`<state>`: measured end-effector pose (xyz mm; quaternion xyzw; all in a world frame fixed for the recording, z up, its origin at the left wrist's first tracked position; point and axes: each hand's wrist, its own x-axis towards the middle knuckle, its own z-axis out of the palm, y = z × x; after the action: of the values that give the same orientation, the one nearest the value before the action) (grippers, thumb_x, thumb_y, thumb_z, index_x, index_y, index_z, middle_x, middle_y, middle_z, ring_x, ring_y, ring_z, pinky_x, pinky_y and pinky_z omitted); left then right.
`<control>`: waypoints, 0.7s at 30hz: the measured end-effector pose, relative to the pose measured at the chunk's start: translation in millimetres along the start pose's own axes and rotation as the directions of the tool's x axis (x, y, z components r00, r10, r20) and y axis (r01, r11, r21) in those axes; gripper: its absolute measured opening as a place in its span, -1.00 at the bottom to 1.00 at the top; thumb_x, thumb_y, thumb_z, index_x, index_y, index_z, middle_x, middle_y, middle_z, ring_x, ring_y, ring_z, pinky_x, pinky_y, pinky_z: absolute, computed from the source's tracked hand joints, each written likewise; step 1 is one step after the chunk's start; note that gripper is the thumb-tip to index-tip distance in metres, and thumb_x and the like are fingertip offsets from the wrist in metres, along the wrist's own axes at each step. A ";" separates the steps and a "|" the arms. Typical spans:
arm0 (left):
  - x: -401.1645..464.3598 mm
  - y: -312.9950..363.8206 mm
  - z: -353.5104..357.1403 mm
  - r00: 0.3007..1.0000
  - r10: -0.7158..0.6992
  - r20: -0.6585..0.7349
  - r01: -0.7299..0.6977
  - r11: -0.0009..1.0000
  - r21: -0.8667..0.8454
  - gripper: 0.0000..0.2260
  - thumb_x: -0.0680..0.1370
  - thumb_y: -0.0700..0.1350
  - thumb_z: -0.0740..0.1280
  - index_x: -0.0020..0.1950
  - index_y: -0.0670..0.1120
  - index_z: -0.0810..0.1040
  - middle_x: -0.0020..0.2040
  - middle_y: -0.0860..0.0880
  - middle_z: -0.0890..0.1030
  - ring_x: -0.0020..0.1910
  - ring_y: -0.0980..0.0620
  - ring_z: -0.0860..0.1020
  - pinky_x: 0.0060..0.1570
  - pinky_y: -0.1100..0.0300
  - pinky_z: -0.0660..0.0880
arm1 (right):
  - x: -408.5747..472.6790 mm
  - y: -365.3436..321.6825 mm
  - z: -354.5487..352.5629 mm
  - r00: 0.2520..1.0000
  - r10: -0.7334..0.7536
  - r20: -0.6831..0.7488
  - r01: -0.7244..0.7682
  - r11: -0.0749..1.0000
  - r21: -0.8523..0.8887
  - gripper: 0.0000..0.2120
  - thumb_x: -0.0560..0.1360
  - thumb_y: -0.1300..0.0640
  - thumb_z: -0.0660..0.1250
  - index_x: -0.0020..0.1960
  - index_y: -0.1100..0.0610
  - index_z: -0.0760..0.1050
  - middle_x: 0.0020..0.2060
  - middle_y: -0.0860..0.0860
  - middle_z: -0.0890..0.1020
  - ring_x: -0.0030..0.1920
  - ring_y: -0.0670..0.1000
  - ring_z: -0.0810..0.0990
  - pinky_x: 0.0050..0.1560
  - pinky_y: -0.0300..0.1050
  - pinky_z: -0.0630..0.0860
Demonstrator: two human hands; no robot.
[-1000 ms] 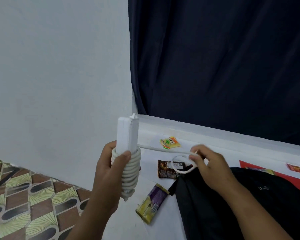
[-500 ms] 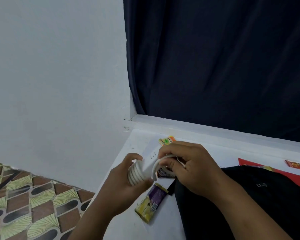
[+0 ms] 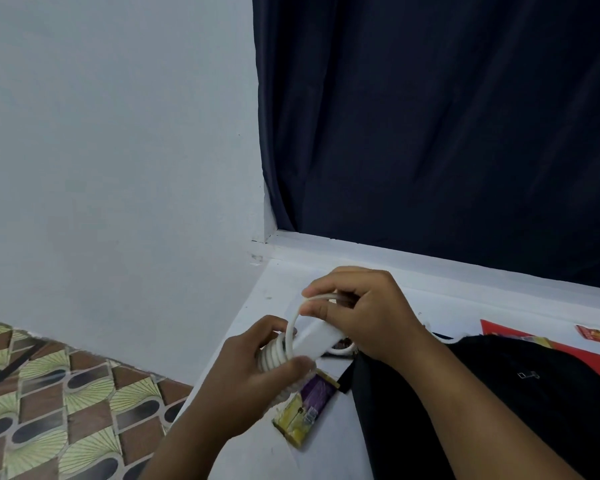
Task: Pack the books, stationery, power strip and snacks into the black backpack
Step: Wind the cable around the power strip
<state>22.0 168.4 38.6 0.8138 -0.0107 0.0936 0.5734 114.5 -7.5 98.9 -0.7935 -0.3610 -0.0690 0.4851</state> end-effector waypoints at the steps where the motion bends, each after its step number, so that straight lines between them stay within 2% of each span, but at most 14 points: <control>1: -0.8 0.4 -3.6 0.999 0.002 0.036 -0.002 1.000 -0.007 -0.62 0.33 0.24 0.48 0.05 0.11 0.60 -0.10 0.01 0.67 -0.16 0.02 0.64 -0.19 0.12 0.61 | 0.1 3.9 -1.9 0.997 0.076 0.003 -0.076 0.994 0.078 -0.90 0.37 0.06 0.58 -0.13 -0.02 0.71 -0.19 -0.09 0.69 -0.35 -0.11 0.51 -0.28 -0.18 0.51; 3: -1.9 0.6 -7.9 0.996 0.021 0.085 -0.014 0.997 -0.081 -0.60 0.31 0.19 0.48 0.07 0.04 0.62 -0.07 -0.03 0.67 -0.11 0.01 0.64 -0.13 0.14 0.58 | 0.4 11.9 -5.6 0.976 0.215 0.021 -0.214 0.949 0.233 -0.91 0.41 0.03 0.54 -0.16 0.03 0.70 -0.21 0.06 0.69 -0.35 -0.02 0.49 -0.28 -0.16 0.46; 6: -3.5 3.9 -4.3 0.992 0.050 0.112 -0.024 0.976 -0.216 -0.53 0.33 0.12 0.48 0.16 -0.06 0.61 -0.03 -0.09 0.66 -0.06 -0.07 0.64 -0.12 0.18 0.55 | -5.9 21.2 -0.5 0.948 0.294 0.122 -0.319 0.871 0.374 -0.67 0.51 -0.14 0.37 -0.13 0.13 0.69 -0.29 0.14 0.60 -0.30 0.08 0.50 -0.24 -0.14 0.45; 9: -4.5 5.8 2.1 0.997 0.001 0.079 0.029 0.928 -0.371 -0.40 0.35 0.15 0.43 0.39 0.08 0.49 0.14 0.01 0.67 0.05 -0.01 0.67 -0.06 0.17 0.60 | -15.5 32.3 11.9 0.922 0.342 0.180 -0.387 0.811 0.440 -0.47 0.53 -0.23 0.20 -0.21 0.23 0.58 -0.40 0.12 0.51 -0.39 0.07 0.42 -0.36 -0.16 0.38; 11: -2.7 1.9 1.9 0.999 -0.005 0.046 0.023 0.911 -0.412 -0.37 0.41 0.22 0.38 0.49 0.22 0.37 0.32 0.04 0.59 0.21 -0.08 0.62 0.13 -0.04 0.60 | -24.1 39.4 18.0 0.922 0.317 0.223 -0.382 0.844 0.377 -0.54 0.54 -0.22 0.22 -0.22 0.16 0.56 -0.38 0.08 0.55 -0.39 0.04 0.45 -0.30 -0.13 0.40; 13: -2.1 -0.7 2.1 0.999 -0.008 0.035 0.022 0.906 -0.423 -0.42 0.45 0.24 0.36 0.47 0.21 0.41 0.32 -0.10 0.58 0.20 -0.19 0.62 0.16 -0.17 0.57 | -32.5 45.6 20.6 0.923 0.281 0.261 -0.355 0.884 0.303 -0.77 0.57 -0.07 0.32 -0.10 0.06 0.62 -0.28 0.06 0.61 -0.32 -0.01 0.52 -0.23 -0.12 0.48; 14: -2.2 -1.3 2.1 1.000 -0.014 0.023 0.023 0.899 -0.438 -0.48 0.45 0.22 0.37 0.41 0.17 0.48 0.25 -0.15 0.62 0.13 -0.22 0.64 0.09 -0.14 0.60 | -36.1 47.4 20.5 0.922 0.272 0.275 -0.343 0.904 0.255 -0.90 0.57 0.02 0.36 -0.02 0.02 0.62 -0.23 0.04 0.63 -0.28 -0.04 0.55 -0.19 -0.13 0.52; 15: -2.0 -1.2 2.5 1.000 -0.024 0.008 0.025 0.886 -0.463 -0.53 0.45 0.20 0.37 0.33 0.12 0.55 0.17 -0.18 0.65 0.06 -0.24 0.66 0.00 -0.10 0.62 | -39.5 51.9 20.4 0.919 0.273 0.284 -0.330 0.927 0.178 -0.90 0.55 0.06 0.40 0.06 -0.04 0.61 -0.18 0.00 0.64 -0.21 -0.06 0.59 -0.12 -0.16 0.56; 18: -1.3 2.2 0.5 0.993 -0.097 -0.060 0.048 0.836 -0.547 -0.60 0.46 0.22 0.33 0.16 0.00 0.59 -0.03 -0.31 0.64 -0.17 -0.32 0.64 -0.29 -0.05 0.60 | -49.4 63.7 22.0 0.889 0.350 0.297 -0.333 0.937 -0.106 -0.68 0.50 -0.01 0.43 0.21 -0.24 0.49 0.01 -0.20 0.60 -0.03 -0.19 0.60 0.06 -0.19 0.57; 19: -0.2 2.5 -1.1 0.988 -0.121 -0.096 0.047 0.827 -0.560 -0.62 0.48 0.21 0.30 0.13 -0.02 0.58 -0.08 -0.33 0.63 -0.24 -0.29 0.62 -0.37 -0.01 0.57 | -52.6 67.5 23.1 0.873 0.387 0.297 -0.362 0.922 -0.138 -0.70 0.52 -0.04 0.40 0.22 -0.25 0.47 0.02 -0.21 0.61 -0.06 -0.20 0.60 0.05 -0.17 0.58; 21: 3.6 -0.5 -7.7 0.975 -0.149 -0.166 0.030 0.825 -0.564 -0.59 0.49 0.19 0.26 0.15 -0.08 0.53 -0.15 -0.31 0.61 -0.30 -0.23 0.60 -0.43 0.04 0.54 | -60.4 74.6 24.2 0.862 0.420 0.283 -0.406 0.907 -0.111 -0.82 0.56 -0.08 0.33 0.15 -0.20 0.53 -0.14 -0.14 0.66 -0.23 -0.14 0.62 -0.11 -0.14 0.57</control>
<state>24.6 176.1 41.2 0.5968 0.0595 0.1417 0.7875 112.2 -38.2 4.9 -0.8647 -0.2505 0.1495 0.4090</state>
